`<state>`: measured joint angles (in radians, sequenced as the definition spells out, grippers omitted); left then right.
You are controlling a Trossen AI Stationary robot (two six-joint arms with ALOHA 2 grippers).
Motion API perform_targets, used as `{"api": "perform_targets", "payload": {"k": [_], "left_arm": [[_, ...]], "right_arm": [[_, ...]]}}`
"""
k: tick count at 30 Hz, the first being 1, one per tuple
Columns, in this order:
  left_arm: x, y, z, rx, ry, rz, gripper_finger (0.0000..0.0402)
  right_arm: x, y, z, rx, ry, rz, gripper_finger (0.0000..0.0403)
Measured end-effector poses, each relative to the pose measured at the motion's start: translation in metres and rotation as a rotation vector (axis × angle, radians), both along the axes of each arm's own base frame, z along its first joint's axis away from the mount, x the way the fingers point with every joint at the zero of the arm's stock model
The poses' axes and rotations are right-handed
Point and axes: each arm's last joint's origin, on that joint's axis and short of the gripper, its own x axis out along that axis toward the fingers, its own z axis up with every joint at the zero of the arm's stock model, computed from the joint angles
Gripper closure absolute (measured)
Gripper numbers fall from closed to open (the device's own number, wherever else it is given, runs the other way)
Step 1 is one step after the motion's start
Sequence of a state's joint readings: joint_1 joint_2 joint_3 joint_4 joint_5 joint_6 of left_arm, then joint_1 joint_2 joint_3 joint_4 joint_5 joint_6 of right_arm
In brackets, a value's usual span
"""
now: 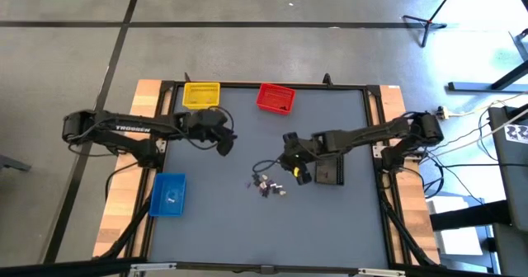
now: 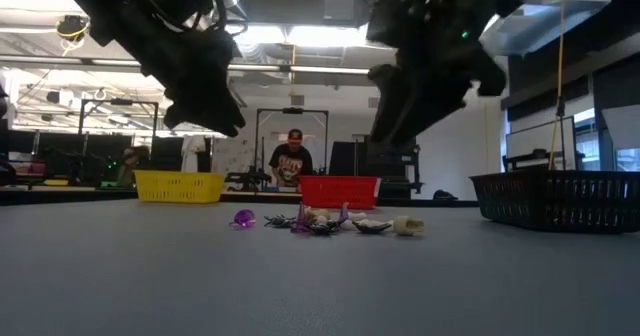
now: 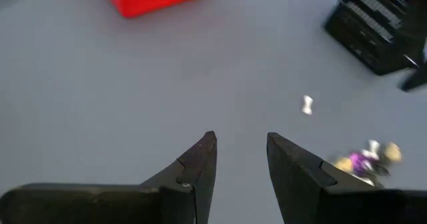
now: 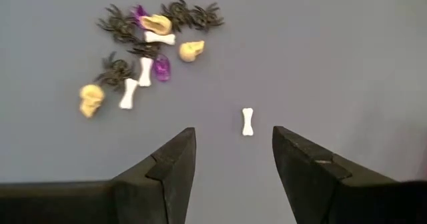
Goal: Sort Halloween decoration
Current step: Put the white bone toy into the blue bin
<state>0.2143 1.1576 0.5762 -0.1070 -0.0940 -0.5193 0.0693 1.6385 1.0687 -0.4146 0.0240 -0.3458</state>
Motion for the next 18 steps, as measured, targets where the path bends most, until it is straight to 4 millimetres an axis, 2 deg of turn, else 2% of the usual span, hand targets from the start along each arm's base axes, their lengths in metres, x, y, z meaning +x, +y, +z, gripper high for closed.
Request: {"api": "perform_targets", "payload": {"k": [9,18], "left_arm": [[0.004,-0.022,0.0,-0.021,-0.009,-0.082,0.0278],[0.005,-0.031,0.001,0.009,-0.011,-0.054,0.0278]], "right_arm": [[0.011,-0.019,-0.025,0.012,0.052,-0.049,0.0205],[0.023,-0.023,-0.045,0.004,0.045,-0.046,0.0205]]}}
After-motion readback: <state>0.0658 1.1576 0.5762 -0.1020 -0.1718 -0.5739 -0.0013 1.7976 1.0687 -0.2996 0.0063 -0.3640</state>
